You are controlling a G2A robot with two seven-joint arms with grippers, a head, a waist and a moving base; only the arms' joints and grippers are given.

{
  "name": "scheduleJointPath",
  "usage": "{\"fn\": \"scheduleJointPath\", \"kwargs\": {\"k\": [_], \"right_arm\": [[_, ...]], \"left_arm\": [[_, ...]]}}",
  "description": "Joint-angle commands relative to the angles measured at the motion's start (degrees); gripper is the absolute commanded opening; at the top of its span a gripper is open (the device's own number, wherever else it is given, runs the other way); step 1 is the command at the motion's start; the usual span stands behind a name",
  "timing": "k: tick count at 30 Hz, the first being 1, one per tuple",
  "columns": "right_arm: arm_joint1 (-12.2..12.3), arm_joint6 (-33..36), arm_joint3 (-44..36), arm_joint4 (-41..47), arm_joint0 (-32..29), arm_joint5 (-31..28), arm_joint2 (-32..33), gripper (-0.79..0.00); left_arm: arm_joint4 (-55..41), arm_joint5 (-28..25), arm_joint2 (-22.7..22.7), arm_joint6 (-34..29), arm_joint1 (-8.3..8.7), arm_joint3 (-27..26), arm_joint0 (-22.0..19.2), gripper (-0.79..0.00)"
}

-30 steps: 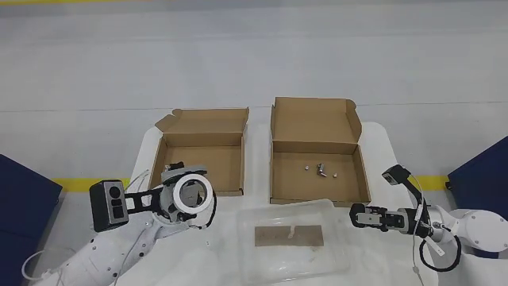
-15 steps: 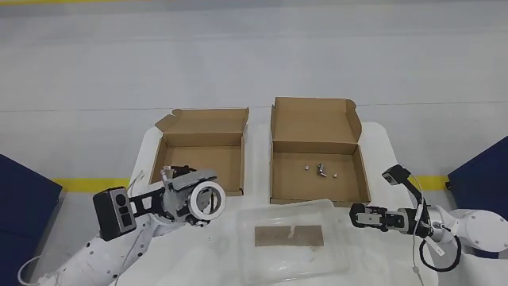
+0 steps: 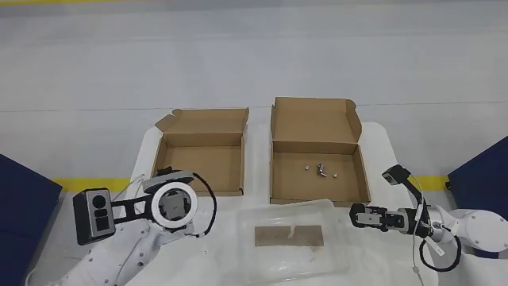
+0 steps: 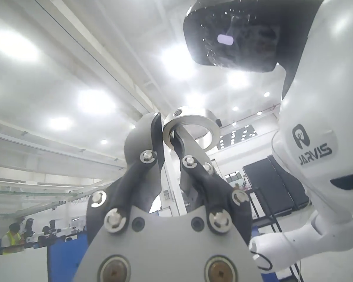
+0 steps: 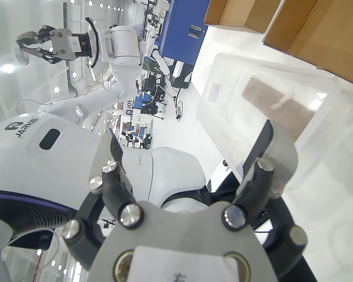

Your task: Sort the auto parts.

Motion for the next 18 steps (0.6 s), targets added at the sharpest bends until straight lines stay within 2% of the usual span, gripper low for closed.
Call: {"fn": "scheduleJointPath", "kwargs": {"k": [1, 6, 14, 18], "right_arm": [[0.00, 0.00, 0.00, 0.01, 0.00, 0.00, 0.00, 0.000], [0.00, 0.00, 0.00, 0.01, 0.00, 0.00, 0.00, 0.000], [0.00, 0.00, 0.00, 0.01, 0.00, 0.00, 0.00, 0.000], [0.00, 0.00, 0.00, 0.01, 0.00, 0.00, 0.00, 0.000]], "left_arm": [[-1.86, -0.05, -0.49, -0.05, -0.15, -0.94, 0.23, -0.785], [-1.61, -0.19, -2.29, -0.19, -0.28, -0.48, 0.99, -0.785], [6.92, 0.00, -5.54, -1.21, -0.39, 3.54, 2.31, -0.785], [9.29, 0.82, -6.66, -3.28, -0.70, 3.88, 2.95, -0.785]]}}
